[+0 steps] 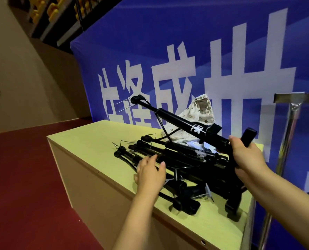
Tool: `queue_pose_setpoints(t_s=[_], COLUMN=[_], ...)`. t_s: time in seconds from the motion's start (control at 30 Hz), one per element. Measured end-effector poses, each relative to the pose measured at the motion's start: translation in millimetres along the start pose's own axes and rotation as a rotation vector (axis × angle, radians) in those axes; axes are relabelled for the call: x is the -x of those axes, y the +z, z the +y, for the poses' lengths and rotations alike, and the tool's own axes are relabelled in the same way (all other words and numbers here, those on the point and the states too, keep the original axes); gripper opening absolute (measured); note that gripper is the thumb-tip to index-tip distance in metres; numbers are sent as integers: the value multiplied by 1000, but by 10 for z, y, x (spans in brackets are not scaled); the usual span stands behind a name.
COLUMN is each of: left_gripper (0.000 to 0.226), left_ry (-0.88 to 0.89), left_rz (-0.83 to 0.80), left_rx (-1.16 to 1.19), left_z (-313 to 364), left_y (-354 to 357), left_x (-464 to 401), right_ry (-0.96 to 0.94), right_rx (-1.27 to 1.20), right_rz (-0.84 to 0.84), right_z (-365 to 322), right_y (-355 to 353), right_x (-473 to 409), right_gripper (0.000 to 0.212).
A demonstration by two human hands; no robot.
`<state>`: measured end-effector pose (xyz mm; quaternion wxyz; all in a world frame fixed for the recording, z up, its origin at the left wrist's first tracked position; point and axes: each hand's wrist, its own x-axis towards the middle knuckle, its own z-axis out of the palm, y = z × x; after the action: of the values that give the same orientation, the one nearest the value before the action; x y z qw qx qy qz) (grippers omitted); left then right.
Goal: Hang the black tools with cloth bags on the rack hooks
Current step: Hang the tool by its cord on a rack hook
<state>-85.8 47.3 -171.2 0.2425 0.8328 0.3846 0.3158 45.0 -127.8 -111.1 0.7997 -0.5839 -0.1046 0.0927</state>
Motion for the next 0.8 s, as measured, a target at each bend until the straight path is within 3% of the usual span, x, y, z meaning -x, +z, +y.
queue_pose_setpoints(t_s=[0.07,0.17,0.27,0.57,0.8], left_gripper=[57,63,61,66,70], left_ry=[-158,-240,-225,-203,-188], left_rz=[-16,-59,-118,-279,-289], left_rx=[-1,78,182,170,56], left_z=[-134,-214,-175,-105,-51], left_y=[96,197,226,287,372], left_x=[20,36,-10,-99,-157], right_ry=[-9,-31,-64,-76,-99], right_rx=[-9,-36,-117,-228,-322], right_rz=[-12,-2,-9,-17,-14], right_z=[-15,-50,-143,-287,-431], right_y=[-28,-24,47,150,159], right_x=[-6,3,1,-70,-82], right_gripper=[22,24,7,13,10])
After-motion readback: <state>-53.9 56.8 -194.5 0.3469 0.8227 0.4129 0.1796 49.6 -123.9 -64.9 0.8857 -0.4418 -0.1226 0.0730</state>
